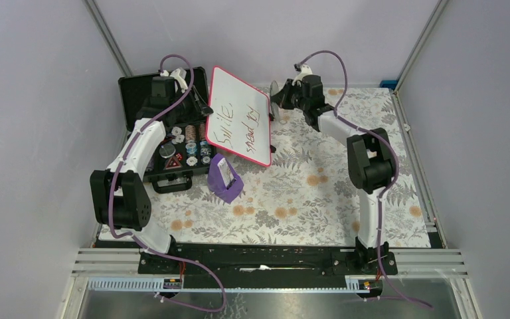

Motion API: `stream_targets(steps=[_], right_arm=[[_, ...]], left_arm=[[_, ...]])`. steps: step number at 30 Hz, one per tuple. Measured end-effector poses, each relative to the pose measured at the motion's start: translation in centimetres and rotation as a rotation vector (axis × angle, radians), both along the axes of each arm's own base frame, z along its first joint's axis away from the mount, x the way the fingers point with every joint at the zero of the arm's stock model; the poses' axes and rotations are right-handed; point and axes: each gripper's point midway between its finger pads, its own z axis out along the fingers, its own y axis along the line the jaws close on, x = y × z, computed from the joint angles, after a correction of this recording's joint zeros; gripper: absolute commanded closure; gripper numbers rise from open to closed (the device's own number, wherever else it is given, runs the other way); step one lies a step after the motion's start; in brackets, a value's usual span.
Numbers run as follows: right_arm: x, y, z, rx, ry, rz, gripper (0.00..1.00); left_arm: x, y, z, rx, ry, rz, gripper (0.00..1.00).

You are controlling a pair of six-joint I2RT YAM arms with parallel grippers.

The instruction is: Erase the whiteboard

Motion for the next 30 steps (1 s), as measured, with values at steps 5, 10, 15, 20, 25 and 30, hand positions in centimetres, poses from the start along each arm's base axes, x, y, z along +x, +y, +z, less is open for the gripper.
stream_targets(steps=[5,10,15,20,25,30], right_arm=[[3.1,1.8,0.6,0.037,-0.031,0.017,1.00],[3.9,2.9,-1.9,0.043,0.021,0.053,1.00],[4.0,3.2,-4.0,0.032,0.071,0.059,1.00],[4.1,3.7,-4.4,0.024,0.090,0.066,1.00],[3.3,5.0,-4.8,0.018,0.106,0.088,1.00],[1.7,7.8,-4.9,0.014,0.110,0.137,1.00]], left_arm=[[0.1,0.0,-0.3,-0.001,0.007,0.002,0.74],[0.1,0.0,-0.3,0.001,0.008,0.004,0.77],[0.2,0.0,-0.6,0.001,0.013,0.003,0.85],[0.3,-0.3,-0.7,0.000,0.012,-0.005,1.00],[0.5,-0.4,-0.7,0.008,0.011,-0.002,1.00],[0.6,-0.5,-0.7,0.028,0.000,-0.005,1.00]])
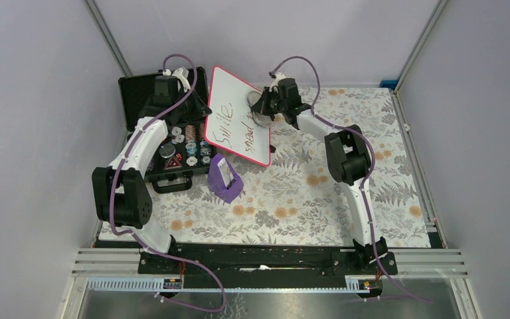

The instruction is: Erase the whiteboard

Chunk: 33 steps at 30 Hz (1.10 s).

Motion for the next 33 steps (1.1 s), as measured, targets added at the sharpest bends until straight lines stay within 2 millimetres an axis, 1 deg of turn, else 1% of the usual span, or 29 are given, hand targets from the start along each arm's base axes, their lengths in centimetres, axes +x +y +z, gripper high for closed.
stream_targets(steps=[3,6,10,12,16,19,21,23,28,30,32,33], right_arm=[[-0.3,1.8,0.4,-0.018,-0.014,0.024,1.00],[-0.3,3.4,2.0,-0.012,-0.040,0.051,1.00],[-1.4,6.1,3.9,0.020,-0.087,0.103,1.00],[-1.6,6.7,4.3,0.031,-0.100,0.110,1.00],[-1.4,6.5,4.3,0.052,-0.071,0.084,1.00],[-1.2,6.1,4.2,0.075,-0.034,0.058,1.00],[-0.8,5.3,3.6,0.093,-0.004,0.032,1.00],[-0.7,4.0,2.5,0.109,0.037,-0.004,1.00],[-0.2,-0.7,-1.4,0.097,0.164,-0.110,1.00],[0.1,-2.2,-2.6,0.078,0.202,-0.146,1.00],[0.2,-2.6,-3.4,0.075,0.224,-0.155,1.00],[0.3,-2.5,-3.4,0.078,0.227,-0.151,1.00]], left_arm=[[0.0,-0.1,0.0,0.019,-0.007,-0.001,1.00],[0.1,-0.2,0.0,0.028,-0.012,-0.002,1.00],[0.1,-0.1,0.0,0.048,-0.013,0.002,1.00],[0.1,0.0,-0.2,0.055,-0.009,0.007,1.00],[0.1,0.0,-0.2,0.057,-0.010,0.008,1.00],[0.1,0.0,-0.2,0.059,-0.010,0.009,1.00],[0.1,-0.1,-0.1,0.059,-0.009,0.008,1.00],[0.0,-0.1,-0.1,0.061,-0.005,0.009,1.00],[0.0,-0.2,0.0,0.058,-0.005,0.007,1.00],[0.0,-0.3,0.1,0.056,-0.007,0.005,1.00],[0.0,-0.4,0.2,0.056,-0.008,0.005,1.00],[0.0,-0.4,0.2,0.055,-0.008,0.006,1.00]])
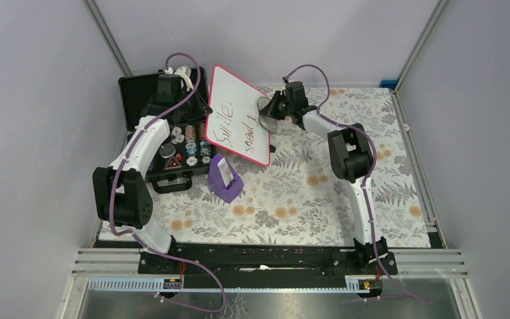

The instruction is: Erase the whiteboard

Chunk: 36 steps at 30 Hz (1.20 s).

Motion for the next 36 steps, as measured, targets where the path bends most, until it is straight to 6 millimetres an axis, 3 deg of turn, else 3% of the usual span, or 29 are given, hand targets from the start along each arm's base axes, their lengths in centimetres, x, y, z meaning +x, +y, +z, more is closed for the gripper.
stream_targets(steps=[7,15,18,27,36], right_arm=[[0.2,1.6,1.2,-0.023,-0.038,0.068,1.00],[-2.1,8.9,7.7,0.076,-0.220,0.259,1.00],[-2.5,9.9,8.4,0.081,-0.248,0.276,1.00],[-1.3,8.0,7.3,0.126,-0.168,0.236,1.00],[0.4,0.8,0.6,0.078,0.024,0.093,1.00]], left_arm=[[0.0,-0.1,0.2,-0.005,-0.003,0.000,1.00],[0.0,-0.1,0.1,-0.002,0.002,0.003,1.00],[-0.1,0.0,0.0,0.002,0.006,0.007,1.00],[0.0,0.0,0.0,0.001,0.005,0.007,1.00],[0.0,-0.1,0.1,-0.006,0.003,0.005,1.00]])
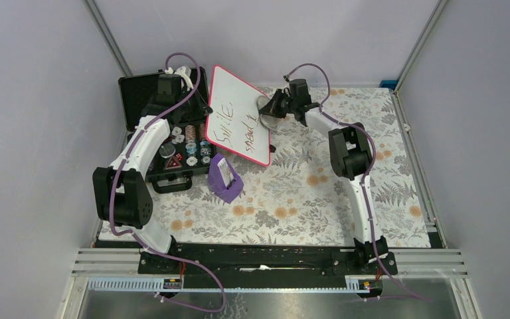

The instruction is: Erase the whiteboard

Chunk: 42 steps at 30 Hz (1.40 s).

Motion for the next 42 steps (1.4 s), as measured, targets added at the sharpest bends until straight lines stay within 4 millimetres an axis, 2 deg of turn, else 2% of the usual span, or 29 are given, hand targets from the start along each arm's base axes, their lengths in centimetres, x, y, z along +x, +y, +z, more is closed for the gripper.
stream_targets(steps=[3,8,10,14,19,23,27,30,33,38,42], right_arm=[[0.0,-0.6,-0.6,-0.010,0.023,-0.008,1.00],[-0.3,-0.2,-0.5,-0.015,-0.022,0.009,1.00],[-1.0,0.2,-0.2,-0.019,-0.053,0.027,1.00],[-3.0,2.4,1.9,-0.003,-0.135,0.093,1.00],[-5.7,6.5,5.7,0.037,-0.247,0.193,1.00],[-6.5,7.4,6.6,0.041,-0.269,0.207,1.00],[-6.0,6.4,6.3,0.069,-0.205,0.178,1.00],[-5.3,5.3,5.2,0.107,-0.136,0.170,1.00],[-4.2,2.5,2.9,0.097,-0.053,0.117,1.00],[-3.5,-2.5,-1.8,-0.007,0.091,0.009,1.00],[-3.6,-2.6,-2.4,-0.029,0.097,0.005,1.00]], left_arm=[[0.0,0.0,0.0,-0.001,-0.001,-0.001,1.00],[0.0,-0.1,0.1,-0.005,0.000,-0.001,1.00],[0.0,-0.1,0.1,-0.006,0.000,-0.002,1.00],[0.0,-0.1,0.1,-0.006,0.000,-0.001,1.00],[0.0,-0.1,0.0,-0.005,0.002,0.000,1.00],[0.0,-0.1,0.0,-0.005,0.002,0.000,1.00],[0.0,-0.1,0.1,-0.005,0.000,-0.001,1.00],[-0.1,-0.1,0.1,-0.004,0.000,-0.001,1.00],[-0.1,-0.1,0.2,-0.005,-0.002,-0.001,1.00],[-0.1,-0.3,0.3,-0.005,-0.007,-0.005,1.00],[-0.1,-0.3,0.3,-0.006,-0.007,-0.005,1.00]])
